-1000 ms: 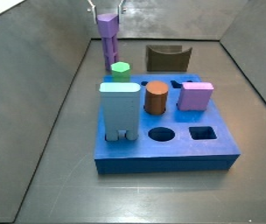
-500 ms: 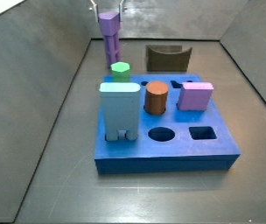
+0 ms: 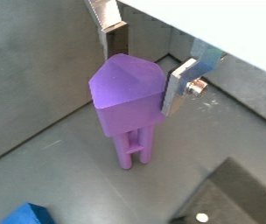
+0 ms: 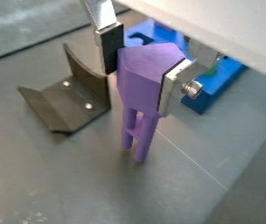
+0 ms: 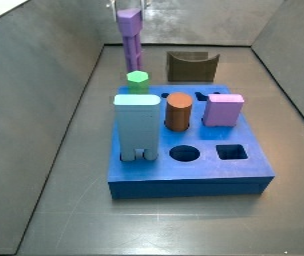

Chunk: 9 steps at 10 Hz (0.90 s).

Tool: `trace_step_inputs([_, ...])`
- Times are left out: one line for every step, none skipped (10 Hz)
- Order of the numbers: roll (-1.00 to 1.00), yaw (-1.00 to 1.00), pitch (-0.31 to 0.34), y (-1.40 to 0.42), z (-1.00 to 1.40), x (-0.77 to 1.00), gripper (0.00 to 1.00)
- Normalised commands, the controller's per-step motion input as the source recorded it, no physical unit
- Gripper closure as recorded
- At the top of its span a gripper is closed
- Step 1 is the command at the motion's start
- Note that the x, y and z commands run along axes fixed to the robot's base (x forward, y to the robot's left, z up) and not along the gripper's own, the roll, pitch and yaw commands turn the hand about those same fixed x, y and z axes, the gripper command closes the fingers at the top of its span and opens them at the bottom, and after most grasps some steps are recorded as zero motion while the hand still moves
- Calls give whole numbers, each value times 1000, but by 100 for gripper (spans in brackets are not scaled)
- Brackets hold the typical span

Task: Pick up the 3 prong object. Move up. Move to above the board. Insert the 3 prong object.
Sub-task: Move up, then move to above the board.

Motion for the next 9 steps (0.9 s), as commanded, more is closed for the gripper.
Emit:
trace_step_inputs([-5,-22,39,-52,761,-73,100])
trace_step_inputs([2,-19,42,-48,621,-85,100])
trace_step_inputs([10,-13,41,-32,480,-63,100])
trace_step_inputs([16,-10,41,-23,377,-45,100])
trace_step_inputs([-2,69,159,149,1000,-176,100])
trace_step_inputs([2,70,164,158,1000,-176,100])
trace_step_inputs([13,44,145,146,1000,-155,100])
trace_step_inputs([22,23,131,135,1000,-135,100])
trace_step_inputs([29,10,122,125,1000,-113,100])
